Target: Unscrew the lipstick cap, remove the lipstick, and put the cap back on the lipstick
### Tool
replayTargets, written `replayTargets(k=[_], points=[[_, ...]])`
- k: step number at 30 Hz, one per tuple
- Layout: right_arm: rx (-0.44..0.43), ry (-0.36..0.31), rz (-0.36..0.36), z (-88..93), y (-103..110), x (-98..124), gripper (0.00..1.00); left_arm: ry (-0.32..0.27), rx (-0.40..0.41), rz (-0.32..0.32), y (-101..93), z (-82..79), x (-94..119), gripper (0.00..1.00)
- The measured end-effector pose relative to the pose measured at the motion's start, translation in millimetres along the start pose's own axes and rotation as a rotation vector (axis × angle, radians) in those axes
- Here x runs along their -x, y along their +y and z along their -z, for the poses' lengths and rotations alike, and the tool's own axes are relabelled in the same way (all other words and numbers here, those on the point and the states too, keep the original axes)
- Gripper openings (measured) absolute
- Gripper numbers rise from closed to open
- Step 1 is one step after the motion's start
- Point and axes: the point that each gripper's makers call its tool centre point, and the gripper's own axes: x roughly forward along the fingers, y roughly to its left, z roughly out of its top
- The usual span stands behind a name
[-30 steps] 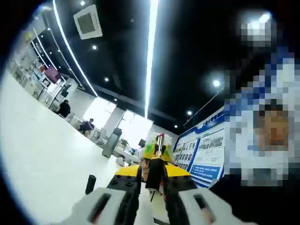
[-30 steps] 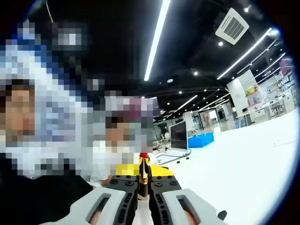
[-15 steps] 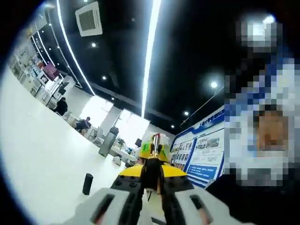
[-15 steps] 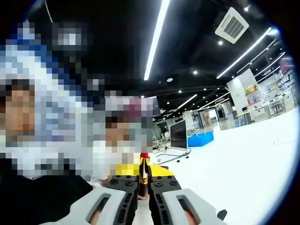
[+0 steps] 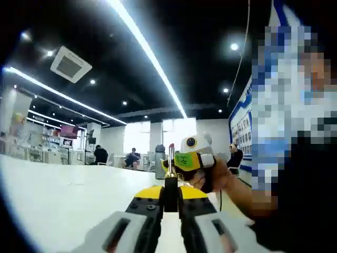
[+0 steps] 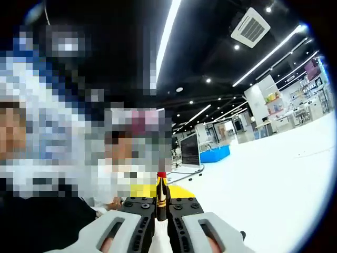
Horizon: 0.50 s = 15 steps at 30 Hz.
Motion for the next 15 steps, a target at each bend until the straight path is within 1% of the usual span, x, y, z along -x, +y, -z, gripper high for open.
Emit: replayTargets(k=[1, 2, 3, 6, 7, 8, 9, 10, 11, 12, 14, 15], points=[[0.003, 0.001, 0.007, 0.2, -1, 0, 0.05, 0.016, -0.075, -0.03, -0.6, -0.3, 0, 0.12], [0.003, 0.0, 0.01, 0.0, -1, 0, 0.05, 0.021, -0.115, -0.045, -1.0, -1.1, 0, 0.12], [0.005, -0.003, 0.014, -1.0, -1, 1, 0.05, 0.033, -0.193, -0.072, -2.5, -2.7, 0, 0.12], [0.008, -0.014, 0.022, -3.9, -1, 2, 0.05, 0.063, -0.376, -0.14, -3.8, -7.0, 1, 0.13], [0.007, -0.016, 0.024, -4.5, -1, 2, 0.05, 0.077, -0.456, -0.166, -5.0, -8.3, 1, 0.13], [0.006, -0.021, 0.026, -5.2, -1, 2, 0.05, 0.1, -0.557, -0.203, -6.4, -9.5, 1, 0.13], [0.002, -0.027, 0.028, -6.2, -2, 2, 0.05, 0.114, -0.63, -0.236, -6.3, -10.6, 1, 0.13], [0.001, -0.03, 0.03, -6.7, -2, 2, 0.05, 0.124, -0.666, -0.254, -6.4, -10.7, 1, 0.13], [0.0, -0.034, 0.033, -7.3, -3, 2, 0.05, 0.139, -0.726, -0.277, -7.1, -10.6, 1, 0.13], [-0.001, -0.036, 0.035, -7.6, -3, 2, 0.05, 0.147, -0.749, -0.287, -6.7, -10.4, 1, 0.13], [-0.001, -0.037, 0.037, -7.6, -3, 2, 0.05, 0.15, -0.744, -0.288, -6.0, -9.2, 0, 0.13], [-0.001, -0.033, 0.044, -6.1, -6, 2, 0.05, 0.152, -0.707, -0.28, -2.5, -7.9, 1, 0.13]])
